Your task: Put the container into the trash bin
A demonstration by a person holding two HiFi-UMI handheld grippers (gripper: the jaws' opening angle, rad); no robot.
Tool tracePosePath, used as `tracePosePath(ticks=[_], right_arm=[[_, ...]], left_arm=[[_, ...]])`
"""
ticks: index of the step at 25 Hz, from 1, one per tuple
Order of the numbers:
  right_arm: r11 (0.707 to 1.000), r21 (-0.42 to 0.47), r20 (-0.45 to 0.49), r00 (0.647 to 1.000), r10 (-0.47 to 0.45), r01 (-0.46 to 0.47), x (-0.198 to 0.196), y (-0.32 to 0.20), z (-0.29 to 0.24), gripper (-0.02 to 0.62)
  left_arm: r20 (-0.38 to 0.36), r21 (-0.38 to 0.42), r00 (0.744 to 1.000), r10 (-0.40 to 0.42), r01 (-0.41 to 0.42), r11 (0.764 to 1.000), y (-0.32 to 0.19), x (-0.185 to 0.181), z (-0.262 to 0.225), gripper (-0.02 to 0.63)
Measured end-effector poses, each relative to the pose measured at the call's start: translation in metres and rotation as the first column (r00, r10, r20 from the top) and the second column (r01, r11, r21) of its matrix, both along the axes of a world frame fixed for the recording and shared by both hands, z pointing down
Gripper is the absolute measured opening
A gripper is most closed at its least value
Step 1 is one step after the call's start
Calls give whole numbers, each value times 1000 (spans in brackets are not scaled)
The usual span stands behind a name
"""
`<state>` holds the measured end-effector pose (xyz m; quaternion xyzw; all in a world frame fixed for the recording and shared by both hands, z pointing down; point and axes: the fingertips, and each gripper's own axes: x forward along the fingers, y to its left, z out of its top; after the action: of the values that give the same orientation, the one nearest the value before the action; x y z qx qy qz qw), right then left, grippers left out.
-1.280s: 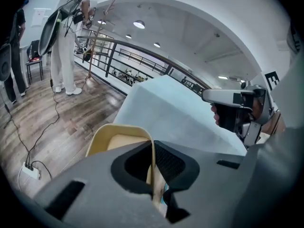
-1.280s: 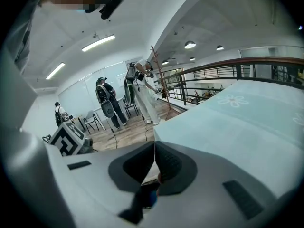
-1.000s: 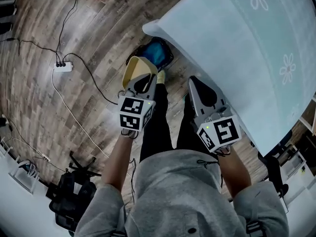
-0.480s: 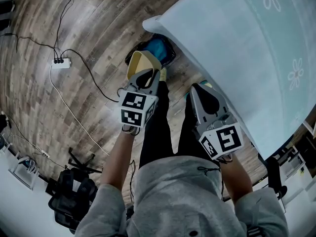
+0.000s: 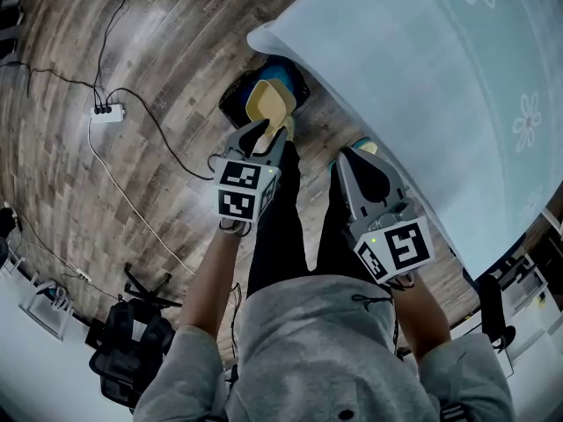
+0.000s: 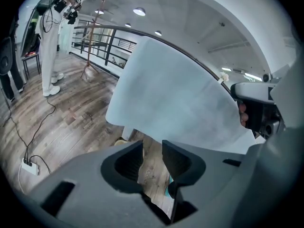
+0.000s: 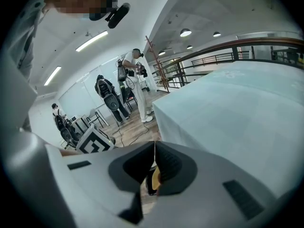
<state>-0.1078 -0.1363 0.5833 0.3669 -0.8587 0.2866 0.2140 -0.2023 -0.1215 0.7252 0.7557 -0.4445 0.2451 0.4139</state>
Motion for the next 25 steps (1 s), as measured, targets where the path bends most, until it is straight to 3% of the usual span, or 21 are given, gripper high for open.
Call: tracePosePath(ticks=[9,17,25], right_arm=[[999,17,-9,999,30,-30,11,2,-8,28],[994,99,-18,999,51,-49,21,-13,-43,28],[979,170,48,994,101,-108,32,-45,-102,28]], left_arm=[[-12,10,1000,28,-28,1000,5,8,-11,130],[4,58,1000,24,-24,998,-2,7,-56,118],[66,208,998,-14,0,978,-32,2,-133,20]])
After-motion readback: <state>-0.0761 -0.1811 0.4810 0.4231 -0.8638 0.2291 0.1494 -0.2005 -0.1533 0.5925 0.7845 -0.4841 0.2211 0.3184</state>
